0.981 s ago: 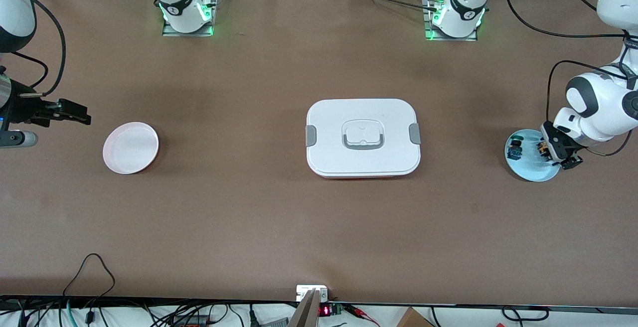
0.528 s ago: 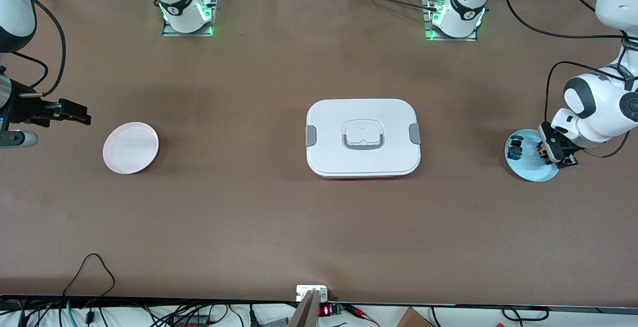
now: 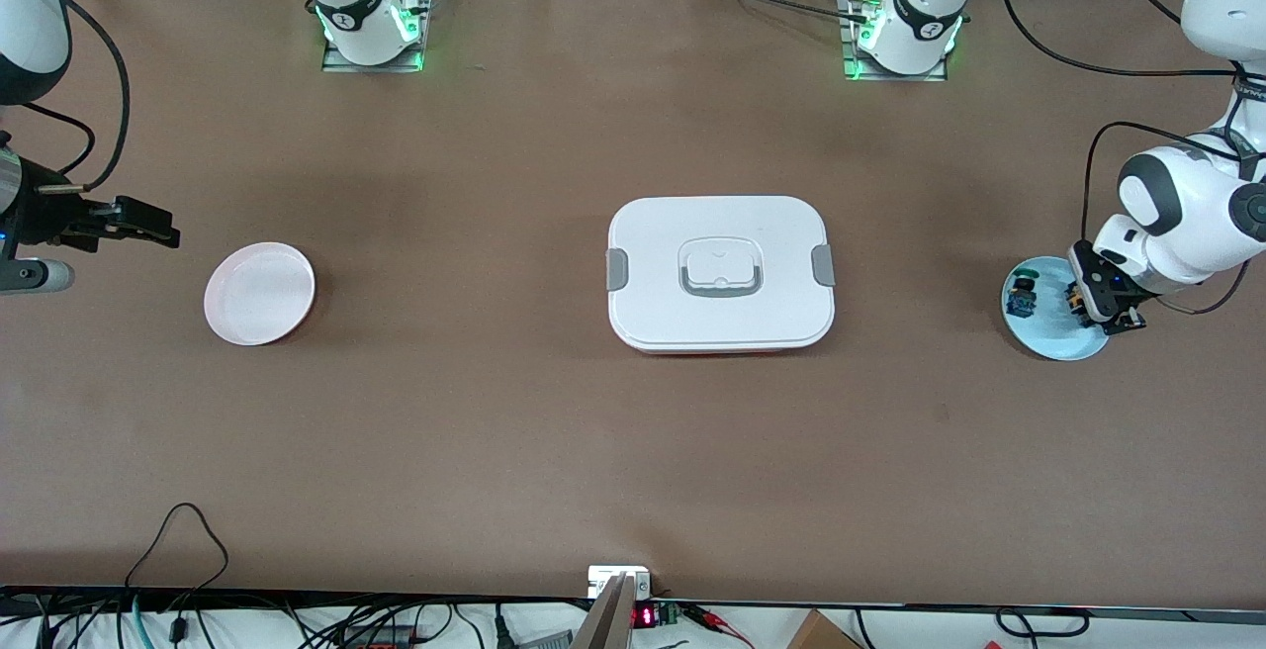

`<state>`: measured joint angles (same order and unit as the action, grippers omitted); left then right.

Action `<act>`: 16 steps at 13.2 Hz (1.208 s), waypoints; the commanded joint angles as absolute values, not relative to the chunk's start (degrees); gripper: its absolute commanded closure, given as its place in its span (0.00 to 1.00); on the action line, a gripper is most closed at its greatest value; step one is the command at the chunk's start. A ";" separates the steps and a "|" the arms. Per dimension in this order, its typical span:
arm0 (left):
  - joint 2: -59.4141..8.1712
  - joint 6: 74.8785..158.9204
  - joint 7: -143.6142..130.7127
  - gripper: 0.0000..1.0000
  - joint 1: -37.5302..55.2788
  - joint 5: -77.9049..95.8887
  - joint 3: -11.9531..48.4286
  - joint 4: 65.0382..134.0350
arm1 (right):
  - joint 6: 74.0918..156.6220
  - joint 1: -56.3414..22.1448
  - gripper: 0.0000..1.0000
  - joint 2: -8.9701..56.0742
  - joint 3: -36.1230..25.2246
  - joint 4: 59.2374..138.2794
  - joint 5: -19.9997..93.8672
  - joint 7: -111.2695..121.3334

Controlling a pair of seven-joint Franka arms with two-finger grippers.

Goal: Transfer orange switch to right arm and place
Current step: 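Lower the left gripper and close it on the orange switch, then lift the orange switch with the left gripper over the white box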

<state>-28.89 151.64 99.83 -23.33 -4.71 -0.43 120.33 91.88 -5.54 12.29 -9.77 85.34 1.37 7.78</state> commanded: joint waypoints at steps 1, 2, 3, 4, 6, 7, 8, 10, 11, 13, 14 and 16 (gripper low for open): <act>-26.55 147.58 101.07 1.00 -24.17 -5.19 0.79 118.57 | 91.93 -4.66 0.00 11.52 -9.93 85.25 1.76 8.70; -26.11 145.83 101.07 1.00 -24.26 -5.10 1.84 117.26 | 91.93 -4.31 0.00 11.34 -10.02 85.25 1.76 8.61; -26.02 142.24 101.07 1.00 -24.26 -5.01 2.45 115.16 | 91.85 -4.22 0.00 11.25 -10.11 85.25 1.76 8.18; -25.93 137.94 101.16 1.00 -24.17 -5.01 2.81 112.35 | 91.85 -4.31 0.00 11.25 -10.11 85.25 1.76 7.91; -24.71 129.33 101.16 1.00 -24.34 -4.75 4.56 107.43 | 91.93 -4.31 0.00 11.25 -9.93 85.25 1.93 6.60; -24.26 126.42 101.25 1.00 -24.26 -4.66 5.44 106.10 | 91.85 -4.39 0.00 11.25 -9.76 85.25 2.02 4.33; -23.39 122.99 101.25 1.00 -24.43 -3.79 6.58 104.78 | 91.85 -4.66 0.00 11.25 -9.23 85.25 1.67 4.48; -22.24 114.65 101.77 1.00 -24.43 2.25 6.94 102.93 | 91.85 -5.71 0.00 10.99 -8.96 85.25 1.41 4.40; -22.15 110.09 104.30 1.00 -24.52 7.51 6.94 102.05 | 91.85 -6.06 0.00 10.29 -8.96 85.25 1.32 4.48; -22.41 101.30 109.58 1.00 -24.61 18.84 6.77 99.94 | 91.85 -5.98 0.00 9.93 -9.05 85.25 1.23 4.57; -22.33 97.51 109.95 1.00 -24.61 22.64 6.85 99.32 | 91.85 -5.98 0.00 10.02 -9.05 85.25 1.23 4.57; -22.41 90.21 109.43 1.00 -24.43 29.67 7.56 98.09 | 91.50 -5.98 0.00 9.93 -9.14 85.34 1.41 4.48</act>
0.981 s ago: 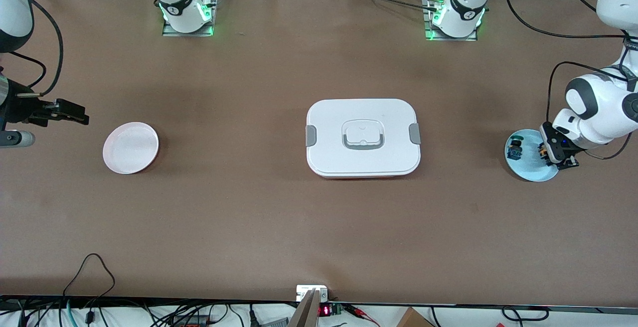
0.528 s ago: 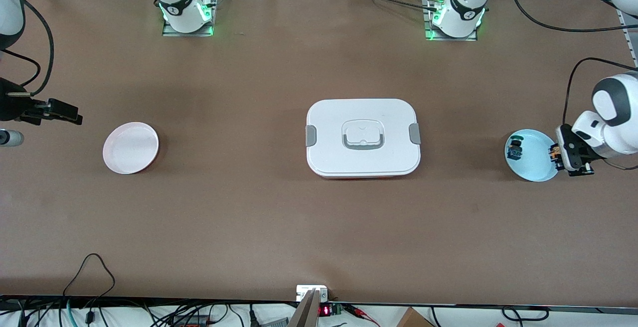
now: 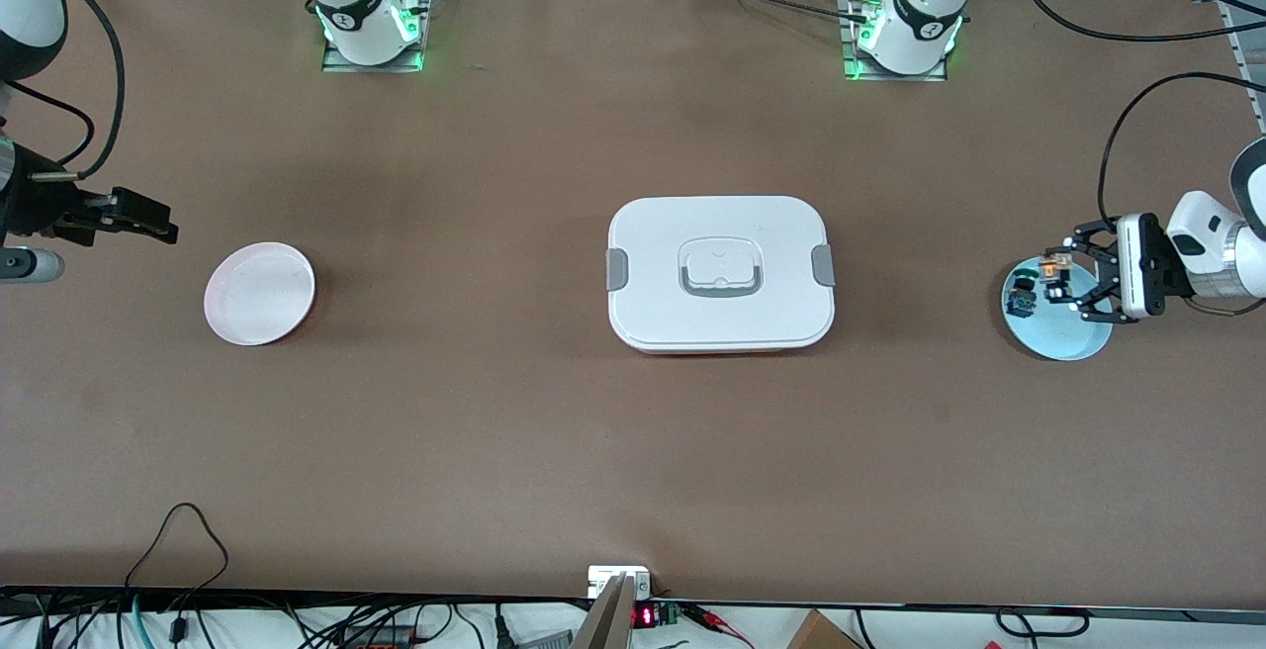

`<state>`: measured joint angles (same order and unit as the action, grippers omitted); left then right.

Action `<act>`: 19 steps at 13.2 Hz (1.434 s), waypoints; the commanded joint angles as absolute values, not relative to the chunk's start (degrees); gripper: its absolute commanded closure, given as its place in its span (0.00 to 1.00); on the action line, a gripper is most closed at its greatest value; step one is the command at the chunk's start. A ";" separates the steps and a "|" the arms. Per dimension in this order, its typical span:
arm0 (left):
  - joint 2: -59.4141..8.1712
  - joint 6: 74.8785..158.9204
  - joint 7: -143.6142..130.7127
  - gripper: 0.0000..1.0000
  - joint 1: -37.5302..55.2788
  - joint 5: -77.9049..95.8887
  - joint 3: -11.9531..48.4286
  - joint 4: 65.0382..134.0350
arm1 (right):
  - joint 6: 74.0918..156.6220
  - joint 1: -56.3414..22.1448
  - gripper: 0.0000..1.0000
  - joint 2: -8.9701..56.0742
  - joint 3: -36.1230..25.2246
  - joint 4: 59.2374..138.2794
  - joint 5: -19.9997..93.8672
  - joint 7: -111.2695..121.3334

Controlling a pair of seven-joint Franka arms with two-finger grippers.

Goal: Transfer orange switch to right arm and place
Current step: 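Lift the orange switch with the left gripper over the white box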

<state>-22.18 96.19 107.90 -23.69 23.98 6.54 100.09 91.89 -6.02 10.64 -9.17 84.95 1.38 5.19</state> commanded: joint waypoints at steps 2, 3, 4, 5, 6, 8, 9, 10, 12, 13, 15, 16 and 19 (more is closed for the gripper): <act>-22.76 80.73 109.25 1.00 -24.00 37.40 7.82 98.09 | 91.49 -6.24 0.00 10.02 -9.05 85.34 0.88 4.22; -22.76 77.64 109.34 1.00 -23.82 41.44 8.52 98.26 | 91.49 -6.24 0.00 10.02 -8.97 85.34 0.88 3.96; -22.76 75.08 109.77 1.00 -23.91 45.14 10.44 98.26 | 91.41 -6.07 0.00 10.02 -9.05 85.43 0.97 4.04; -22.76 74.19 110.73 1.00 -24.60 49.53 12.98 98.96 | 91.41 -5.72 0.00 10.19 -9.14 85.43 1.58 4.30; -22.50 73.74 112.74 1.00 -24.61 54.09 14.75 99.66 | 91.32 -5.45 0.00 10.37 -9.31 85.69 1.84 4.31; -20.06 74.26 116.35 1.00 -24.61 66.90 18.00 106.22 | 91.14 -5.27 0.00 10.28 -9.49 85.87 4.11 4.39; -17.78 75.22 116.72 1.00 -24.52 73.41 18.97 110.78 | 90.62 -4.58 0.00 10.28 -9.67 85.87 7.52 4.31; -14.97 77.24 118.02 1.00 -24.35 78.61 20.81 114.14 | 89.75 -3.61 0.00 10.28 -9.67 85.87 10.95 4.31; -12.23 81.46 118.57 1.00 -24.35 82.34 24.41 116.88 | 85.19 -1.94 0.00 10.72 -9.58 85.78 18.69 4.30; -12.04 82.52 118.48 1.00 -24.35 85.83 26.70 118.81 | 84.21 -1.93 0.00 10.72 -9.49 85.87 21.33 3.87; -11.87 87.86 119.87 1.00 -24.43 91.73 32.05 120.93 | 84.11 -2.02 0.00 10.81 -9.41 85.96 24.94 3.52; -11.69 90.85 120.23 1.00 -24.43 93.50 33.82 120.94 | 84.02 -1.85 0.00 10.98 -9.49 85.96 28.09 3.78; -10.64 97.01 120.32 1.00 -24.43 97.47 38.14 120.76 | 83.50 -2.28 0.00 11.34 -9.23 86.04 37.31 3.69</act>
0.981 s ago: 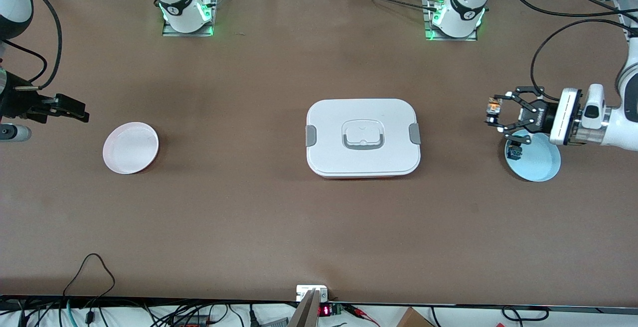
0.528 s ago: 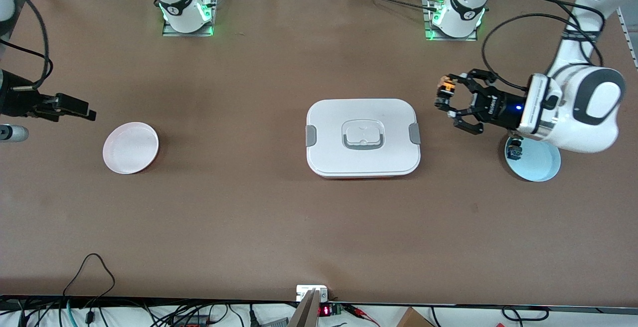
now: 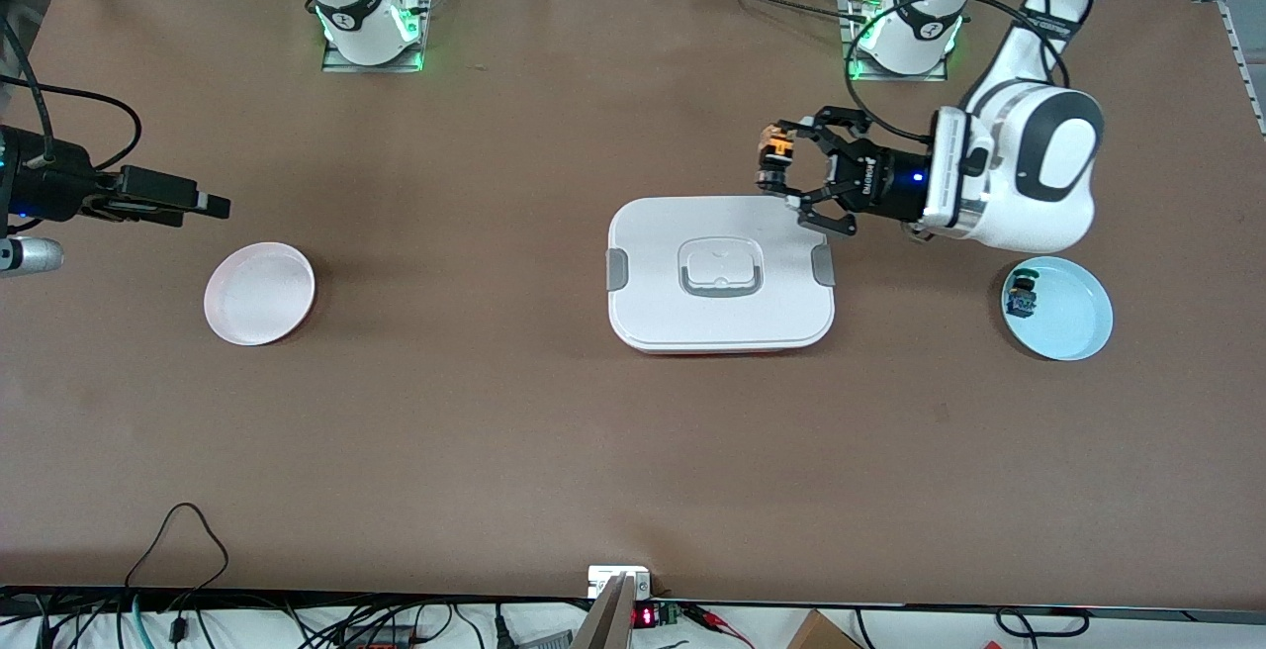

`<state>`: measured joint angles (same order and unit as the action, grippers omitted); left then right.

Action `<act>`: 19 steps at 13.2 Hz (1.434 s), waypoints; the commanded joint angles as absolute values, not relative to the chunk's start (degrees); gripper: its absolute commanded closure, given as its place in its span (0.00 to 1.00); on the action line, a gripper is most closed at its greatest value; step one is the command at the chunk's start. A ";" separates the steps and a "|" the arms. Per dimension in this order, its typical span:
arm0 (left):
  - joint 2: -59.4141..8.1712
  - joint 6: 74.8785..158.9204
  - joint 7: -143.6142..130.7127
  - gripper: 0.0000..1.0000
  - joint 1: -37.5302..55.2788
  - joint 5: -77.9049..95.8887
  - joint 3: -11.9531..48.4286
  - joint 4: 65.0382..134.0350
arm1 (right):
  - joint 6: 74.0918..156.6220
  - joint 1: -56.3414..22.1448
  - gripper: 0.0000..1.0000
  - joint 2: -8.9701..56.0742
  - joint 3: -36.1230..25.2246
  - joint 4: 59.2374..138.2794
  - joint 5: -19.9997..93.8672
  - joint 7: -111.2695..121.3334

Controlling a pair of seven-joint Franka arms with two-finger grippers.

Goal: Transfer orange switch to right arm and place
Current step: 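Hold the switch with the left gripper while the right gripper reaches toward it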

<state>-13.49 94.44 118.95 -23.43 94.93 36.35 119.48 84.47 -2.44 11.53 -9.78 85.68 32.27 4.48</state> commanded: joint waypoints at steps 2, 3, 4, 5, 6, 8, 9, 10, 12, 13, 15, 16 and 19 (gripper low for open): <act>-6.00 100.71 119.62 1.00 -24.43 97.47 38.32 120.85 | 81.48 -2.64 0.00 12.82 -9.14 86.39 45.75 4.13; -5.02 101.85 119.01 1.00 -24.26 97.47 38.49 120.94 | 81.65 -2.90 0.00 12.74 -9.14 88.05 50.05 3.96; -4.84 102.21 118.48 1.00 -24.08 97.47 38.84 120.85 | 81.74 -2.73 0.00 12.92 -9.05 90.07 53.49 4.13; -4.57 103.00 118.30 1.00 -24.17 97.47 39.37 120.85 | 81.74 -2.90 0.00 13.35 -9.05 92.35 56.92 4.04; -3.70 104.23 118.21 1.00 -24.08 97.47 39.55 120.94 | 81.83 -2.99 0.00 13.45 -9.05 95.42 61.39 4.22; -3.34 104.50 117.51 1.00 -24.08 97.47 39.64 120.94 | 83.14 -3.95 0.00 13.71 -8.97 100.79 71.06 4.39; -3.34 104.41 117.42 1.00 -24.08 97.47 39.64 120.94 | 83.93 -5.52 0.00 13.71 -8.96 101.33 72.67 4.48; -3.34 104.41 117.42 1.00 -24.17 97.47 39.64 120.94 | 84.72 -7.19 0.00 13.45 -8.96 101.34 72.86 4.48; -3.34 104.33 117.42 1.00 -24.26 97.47 39.64 120.94 | 85.52 -10.79 0.00 13.01 -8.96 101.08 74.52 4.31; -3.43 104.33 117.42 1.00 -24.26 97.47 39.64 120.94 | 85.78 -13.16 0.00 13.09 -8.96 101.16 77.84 4.48; -3.52 104.24 117.42 1.00 -24.52 97.47 39.64 120.94 | 89.45 -16.77 0.00 13.27 -8.96 100.90 80.41 4.22; -3.52 104.24 117.42 1.00 -24.52 97.47 39.73 120.94 | 91.47 -18.88 0.00 13.36 -8.96 100.90 81.29 4.31; -3.60 104.24 117.42 1.00 -24.52 97.47 39.64 120.94 | 95.96 -24.86 0.00 13.80 -8.96 100.90 86.91 4.40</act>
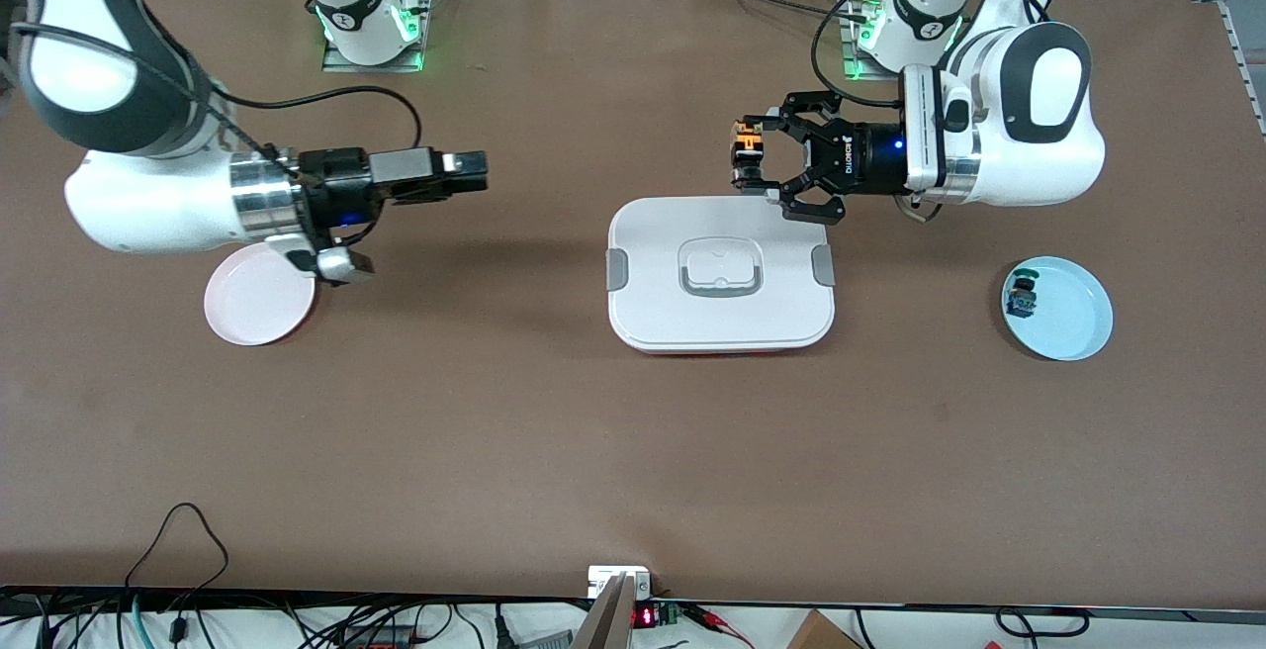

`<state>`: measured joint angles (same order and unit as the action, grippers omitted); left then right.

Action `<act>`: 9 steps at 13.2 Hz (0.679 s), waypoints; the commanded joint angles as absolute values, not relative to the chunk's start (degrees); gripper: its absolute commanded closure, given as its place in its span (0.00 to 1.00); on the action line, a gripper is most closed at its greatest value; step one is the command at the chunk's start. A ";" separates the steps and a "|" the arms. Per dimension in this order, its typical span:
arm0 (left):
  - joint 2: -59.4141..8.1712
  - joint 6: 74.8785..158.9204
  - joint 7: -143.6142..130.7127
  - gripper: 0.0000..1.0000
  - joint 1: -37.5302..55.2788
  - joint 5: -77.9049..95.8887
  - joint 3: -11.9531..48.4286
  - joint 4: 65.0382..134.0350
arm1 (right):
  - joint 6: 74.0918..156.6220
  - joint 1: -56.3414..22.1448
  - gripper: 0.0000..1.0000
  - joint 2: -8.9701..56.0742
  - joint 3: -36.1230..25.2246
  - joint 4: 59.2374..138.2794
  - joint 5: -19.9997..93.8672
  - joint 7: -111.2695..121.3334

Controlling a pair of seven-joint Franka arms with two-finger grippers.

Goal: Transfer orange switch to right arm and place
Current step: 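Hold the switch with the left gripper while the right gripper reaches toward it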

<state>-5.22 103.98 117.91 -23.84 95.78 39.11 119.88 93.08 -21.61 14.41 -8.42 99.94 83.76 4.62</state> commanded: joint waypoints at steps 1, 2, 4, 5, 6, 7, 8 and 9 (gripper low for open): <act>-3.60 104.24 117.42 1.00 -24.52 97.47 39.64 120.94 | 96.50 -26.18 0.00 13.89 -8.96 100.72 87.45 4.39; -3.60 104.24 117.42 1.00 -24.52 97.47 39.64 120.94 | 96.50 -27.41 0.00 14.50 -8.96 100.64 88.76 4.48; -3.60 104.24 117.42 1.00 -24.52 97.56 39.73 120.94 | 96.68 -29.00 0.00 14.76 -8.96 100.63 89.73 4.48; -3.52 104.24 117.42 1.00 -24.52 97.47 39.64 120.94 | 96.85 -29.26 0.00 14.85 -8.96 100.63 91.30 4.48; -3.52 104.06 117.51 1.00 -24.61 97.47 39.73 120.94 | 97.64 -30.05 0.00 15.46 -8.96 100.63 95.58 4.48; -3.52 103.98 117.51 1.00 -24.61 97.47 39.64 120.94 | 98.86 -30.67 0.00 15.82 -8.96 100.63 98.84 4.74; -3.52 103.97 117.51 1.00 -24.61 97.47 39.64 120.94 | 101.31 -32.15 0.00 15.99 -8.96 100.63 100.27 6.57; -3.52 103.97 117.51 1.00 -24.61 97.47 39.64 120.94 | 104.73 -33.65 0.00 16.08 -8.96 100.63 101.07 9.11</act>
